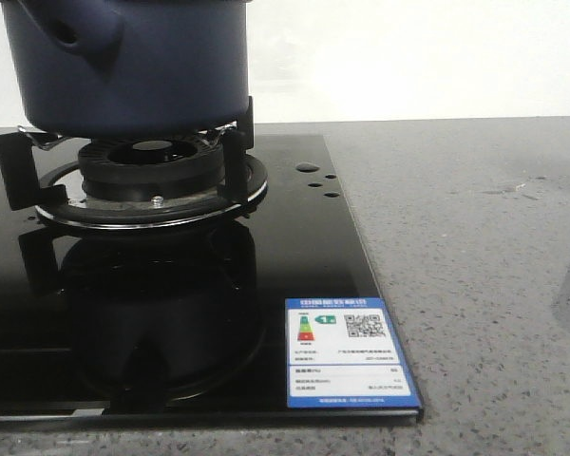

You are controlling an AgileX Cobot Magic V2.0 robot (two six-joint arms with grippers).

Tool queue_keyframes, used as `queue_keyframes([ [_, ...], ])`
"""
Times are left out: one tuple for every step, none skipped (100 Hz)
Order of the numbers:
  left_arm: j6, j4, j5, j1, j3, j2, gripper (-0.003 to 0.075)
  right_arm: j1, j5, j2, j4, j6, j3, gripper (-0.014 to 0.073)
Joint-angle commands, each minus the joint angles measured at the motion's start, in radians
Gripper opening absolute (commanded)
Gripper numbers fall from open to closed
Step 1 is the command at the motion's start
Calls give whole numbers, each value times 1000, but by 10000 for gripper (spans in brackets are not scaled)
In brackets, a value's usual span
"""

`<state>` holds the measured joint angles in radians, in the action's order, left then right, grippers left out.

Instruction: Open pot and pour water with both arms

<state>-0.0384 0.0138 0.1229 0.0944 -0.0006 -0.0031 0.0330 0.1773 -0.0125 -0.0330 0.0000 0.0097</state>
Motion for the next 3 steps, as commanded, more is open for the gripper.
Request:
queue_keyframes([
  [-10,7,-83,0,13,-25,-16,1,-69,-19,-12,6,16,-61],
  [-10,7,-83,0,13,-25,-16,1,-69,-19,-12,6,16,-61],
  [-10,7,-83,0,13,-25,-16,1,-69,-19,-12,6,16,-61],
])
